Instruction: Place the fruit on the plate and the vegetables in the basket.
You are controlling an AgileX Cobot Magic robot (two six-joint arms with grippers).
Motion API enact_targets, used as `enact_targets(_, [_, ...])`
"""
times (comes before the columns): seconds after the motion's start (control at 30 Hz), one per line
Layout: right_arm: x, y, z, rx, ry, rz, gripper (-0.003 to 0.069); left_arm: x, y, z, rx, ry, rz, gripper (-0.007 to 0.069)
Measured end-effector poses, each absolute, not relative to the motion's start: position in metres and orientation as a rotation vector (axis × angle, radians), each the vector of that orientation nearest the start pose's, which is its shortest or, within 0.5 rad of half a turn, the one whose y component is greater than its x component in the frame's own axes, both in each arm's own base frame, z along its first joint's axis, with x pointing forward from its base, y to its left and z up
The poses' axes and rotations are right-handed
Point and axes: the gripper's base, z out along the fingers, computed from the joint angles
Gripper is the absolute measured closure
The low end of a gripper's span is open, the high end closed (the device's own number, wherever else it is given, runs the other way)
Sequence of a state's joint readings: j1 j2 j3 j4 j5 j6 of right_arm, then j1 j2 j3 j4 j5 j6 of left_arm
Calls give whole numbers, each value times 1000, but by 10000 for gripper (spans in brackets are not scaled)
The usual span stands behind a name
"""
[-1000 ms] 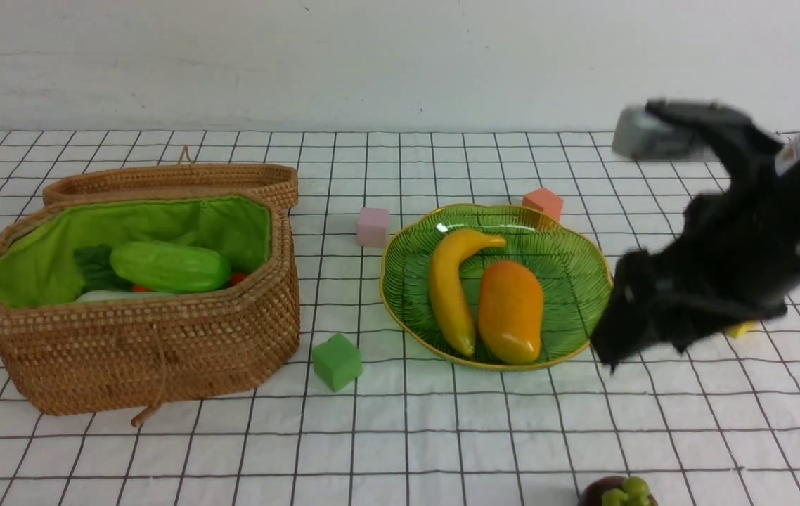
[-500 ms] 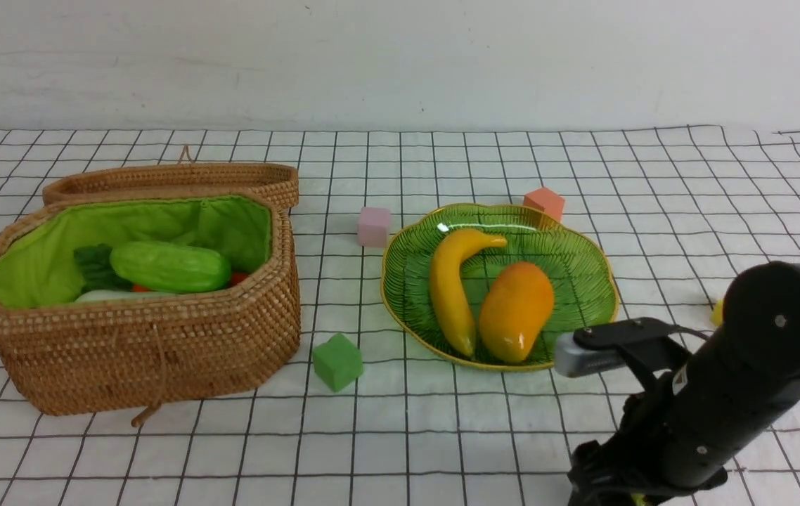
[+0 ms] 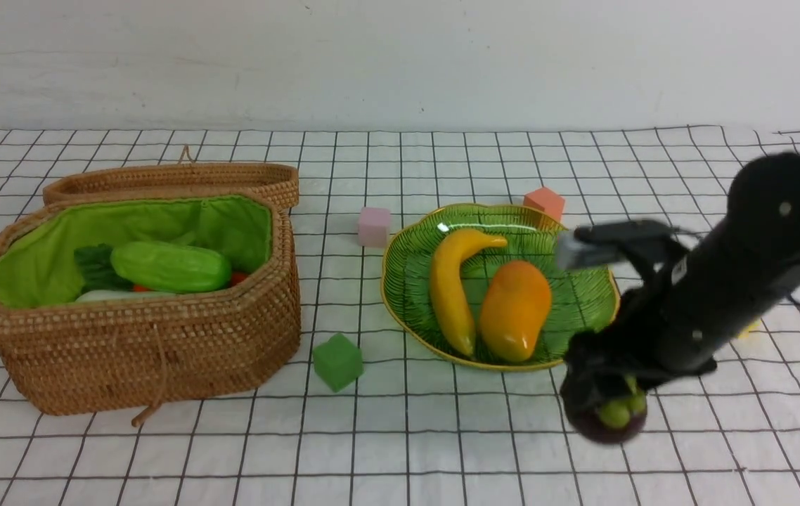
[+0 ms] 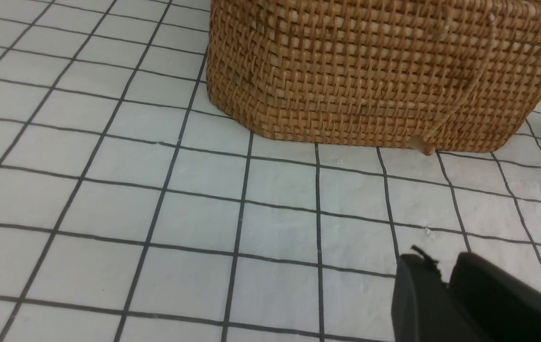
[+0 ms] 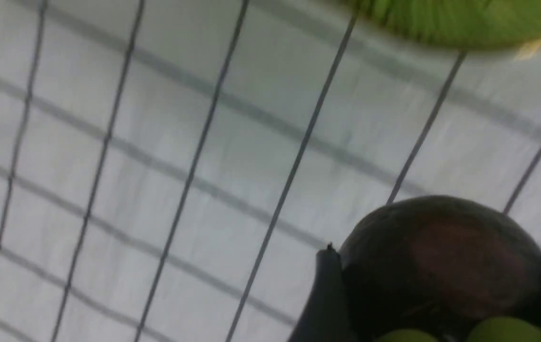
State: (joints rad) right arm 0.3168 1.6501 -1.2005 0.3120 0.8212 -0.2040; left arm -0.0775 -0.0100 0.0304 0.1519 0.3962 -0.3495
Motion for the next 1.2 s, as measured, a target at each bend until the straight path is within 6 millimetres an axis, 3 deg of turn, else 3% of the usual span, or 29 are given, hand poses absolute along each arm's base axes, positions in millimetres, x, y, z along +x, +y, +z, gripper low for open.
enact_targets(0.13, [359, 109, 282, -335, 2505, 381, 105, 52, 1, 168, -165, 1892, -140, 525])
enact_targets(0.23, [384, 102, 287, -260, 2410, 366, 105, 52, 1, 168, -165, 1892, -140, 522])
enact_targets(0.37, [416, 101, 267, -198, 2332, 334, 105, 52, 1, 168, -165, 1891, -140, 522])
enact_targets(0.43, [432, 103, 244, -149, 2319, 336, 106, 52, 1, 168, -165, 1891, -140, 519])
enact_targets(0.6, [446, 106, 212, -38, 2324, 378, 106, 52, 1, 168, -165, 1891, -140, 516])
enact_targets(0.73, [447, 106, 209, -23, 2330, 390, 73, 52, 1, 168, -165, 1891, -140, 514])
enact_targets(0.8, [445, 107, 212, -31, 2339, 396, 4, 52, 1, 168, -165, 1891, -140, 512])
enact_targets(0.87, [443, 107, 215, -47, 2352, 398, -15, 52, 1, 168, -165, 1891, -140, 511])
enact_targets(0.93, [436, 106, 228, -95, 2363, 390, -19, 52, 1, 168, -165, 1891, -140, 511])
enact_targets(1.0, [420, 104, 259, -172, 2366, 372, 5, 52, 1, 168, -165, 1891, -140, 511])
enact_targets(1.03, [418, 104, 262, -176, 2366, 375, 8, 52, 1, 168, -165, 1891, -140, 511])
enact_targets(1.13, [381, 98, 318, -277, 2357, 356, 84, 52, 1, 168, -165, 1891, -140, 510])
enact_targets(1.2, [345, 92, 357, -333, 2358, 366, 159, 52, 1, 168, -165, 1891, -140, 507])
